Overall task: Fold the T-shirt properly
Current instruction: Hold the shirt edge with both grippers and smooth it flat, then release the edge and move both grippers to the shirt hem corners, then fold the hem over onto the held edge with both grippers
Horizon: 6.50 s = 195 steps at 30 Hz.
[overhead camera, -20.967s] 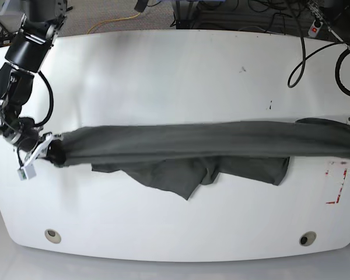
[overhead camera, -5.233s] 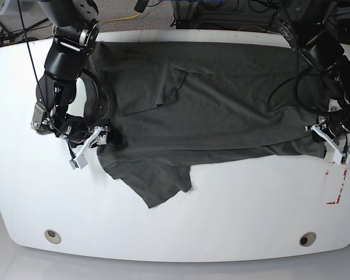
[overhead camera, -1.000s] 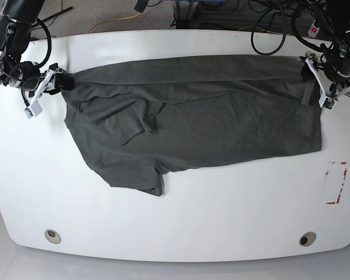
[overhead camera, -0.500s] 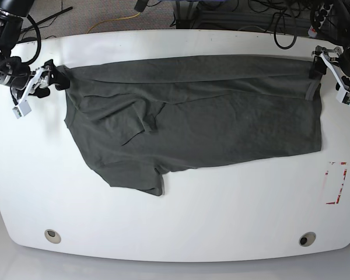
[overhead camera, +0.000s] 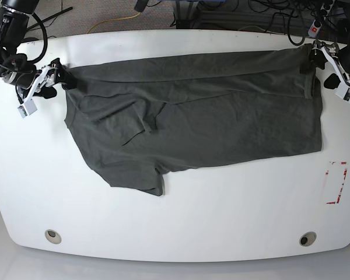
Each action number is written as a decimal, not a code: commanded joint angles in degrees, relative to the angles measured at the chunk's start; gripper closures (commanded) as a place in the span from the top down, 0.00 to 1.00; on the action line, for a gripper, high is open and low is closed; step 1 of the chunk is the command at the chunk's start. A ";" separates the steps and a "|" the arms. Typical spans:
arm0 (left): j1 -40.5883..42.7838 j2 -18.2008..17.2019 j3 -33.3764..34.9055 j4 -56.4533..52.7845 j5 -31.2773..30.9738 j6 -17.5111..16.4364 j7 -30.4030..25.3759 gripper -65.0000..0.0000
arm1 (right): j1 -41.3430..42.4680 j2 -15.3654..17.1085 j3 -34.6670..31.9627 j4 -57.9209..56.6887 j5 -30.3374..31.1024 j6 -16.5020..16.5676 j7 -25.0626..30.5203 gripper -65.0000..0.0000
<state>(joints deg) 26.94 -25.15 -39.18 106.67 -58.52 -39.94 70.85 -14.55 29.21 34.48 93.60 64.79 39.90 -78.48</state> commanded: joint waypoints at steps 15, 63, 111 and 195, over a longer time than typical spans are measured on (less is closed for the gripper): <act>-2.81 -0.48 11.53 -2.89 -1.48 -0.06 0.40 0.57 | 1.93 -7.89 0.38 0.86 -1.81 0.10 0.98 0.78; -8.87 -1.10 15.93 -5.18 36.68 -0.06 -1.53 0.58 | -4.22 -10.79 -3.23 4.73 -11.12 0.10 0.19 0.78; -13.18 0.75 0.28 2.12 29.64 -0.06 1.55 0.57 | 24.08 -12.20 -3.14 -1.43 -38.64 0.10 0.72 0.78; -60.57 8.40 12.32 -69.71 63.23 14.84 -44.52 0.13 | 45.45 -18.00 -12.37 -47.76 -53.50 0.10 35.44 0.00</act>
<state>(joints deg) -32.25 -16.14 -26.87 36.45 5.10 -24.62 27.29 28.82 10.48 22.11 44.93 11.07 39.92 -43.33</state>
